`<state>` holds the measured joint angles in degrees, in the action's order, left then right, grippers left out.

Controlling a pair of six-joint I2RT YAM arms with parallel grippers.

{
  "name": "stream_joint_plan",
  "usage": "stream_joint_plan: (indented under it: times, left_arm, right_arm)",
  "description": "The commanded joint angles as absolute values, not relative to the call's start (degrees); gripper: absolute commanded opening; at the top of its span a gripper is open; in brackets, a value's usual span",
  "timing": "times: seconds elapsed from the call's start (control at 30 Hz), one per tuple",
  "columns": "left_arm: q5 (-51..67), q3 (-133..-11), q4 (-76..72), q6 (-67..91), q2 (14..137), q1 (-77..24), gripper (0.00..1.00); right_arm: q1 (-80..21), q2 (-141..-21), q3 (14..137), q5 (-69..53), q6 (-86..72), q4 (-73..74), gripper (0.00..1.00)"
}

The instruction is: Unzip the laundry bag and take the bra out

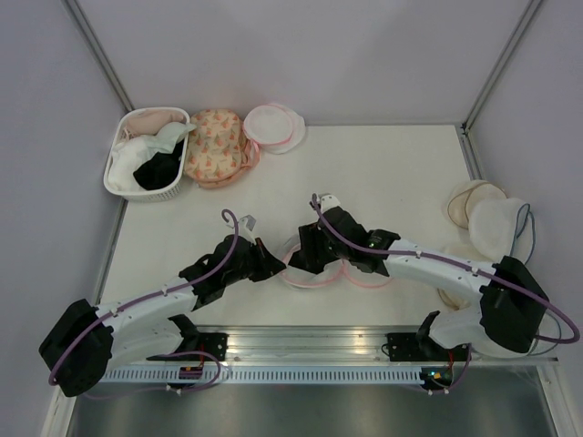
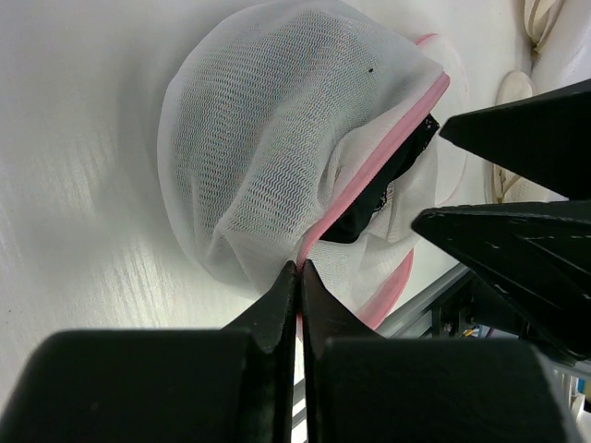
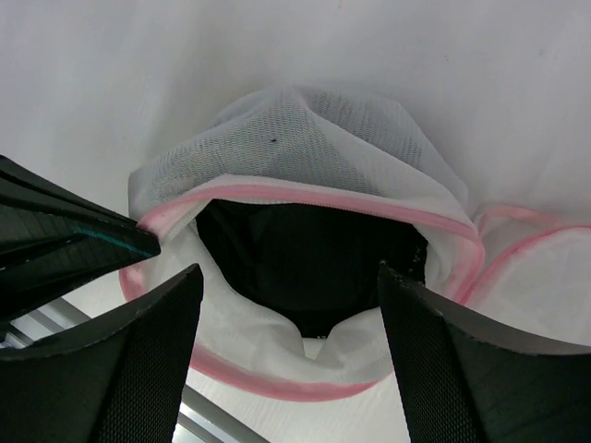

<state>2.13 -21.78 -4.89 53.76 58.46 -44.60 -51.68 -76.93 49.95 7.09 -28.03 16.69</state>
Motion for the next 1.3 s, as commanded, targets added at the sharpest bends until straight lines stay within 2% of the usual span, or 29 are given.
stream_joint_plan:
  times: [0.0, 0.2, 0.33, 0.37, 0.43, 0.47, 0.57, 0.7, 0.8, 0.93, 1.03, 1.2, 1.27]
  left_arm:
    - [3.25, -22.32, -7.82, 55.55, 58.71, -44.65, 0.02]
    - [3.87, -22.24, -8.09, 56.07, 58.71, -44.65, 0.02]
    - [3.78, -22.24, -7.91, 56.07, 58.36, -44.65, 0.02]
    - [3.87, -22.24, -7.91, 56.07, 58.36, -44.65, 0.02]
    - [3.96, -22.06, -8.09, 56.16, 58.45, -44.65, 0.02]
    - [3.96, -21.97, -8.17, 56.25, 58.53, -44.65, 0.02]
    - [4.13, -21.8, -8.17, 56.42, 58.62, -44.65, 0.02]
    - [3.78, -21.71, -7.56, 56.34, 58.27, -44.65, 0.02]
    - [3.52, -21.62, -7.47, 56.34, 58.18, -44.65, 0.02]
    - [2.99, -22.06, -7.47, 56.51, 58.71, -44.65, 0.02]
    - [2.9, -22.5, -7.47, 56.6, 59.06, -44.65, 0.02]
    - [2.11, -23.64, -6.15, 56.25, 58.98, -44.65, 0.02]
    - [1.5, -23.9, -5.19, 56.07, 58.63, -44.56, 0.02]
  right_arm:
    - [-52.29, -80.06, 49.13, 5.98, -29.97, 10.65, 0.8]
    - [-52.3, -87.0, 49.83, 9.66, -31.55, 8.79, 0.75]
    - [-52.29, -91.22, 50.89, 13.79, -32.78, 8.35, 0.67]
    - [-52.29, -91.75, 50.8, 14.76, -32.87, 8.09, 0.59]
    - [-52.38, -93.07, 50.63, 14.94, -33.05, 6.86, 0.5]
    - [-52.38, -93.51, 50.63, 14.85, -33.05, 6.51, 0.34]
    - [-52.38, -94.04, 50.27, 14.59, -33.22, 6.24, 0.01]
    - [-52.91, -89.49, 49.13, 14.07, -32.35, 7.73, 0.01]
    - [-53.09, -82.72, 47.99, 8.37, -30.77, 7.74, 0.0]
    - [-53.09, -73.24, 47.19, -7.0, -28.74, 6.76, 0.0]
    - [-53.09, -70.5, 48.86, -16.59, -26.99, 8.87, 0.0]
    - [-53.17, -70.4, 52.38, -31.78, -21.9, 18.42, 0.0]
    - [-53.43, -71.45, 53.43, -34.18, -18.56, 22.57, 0.0]
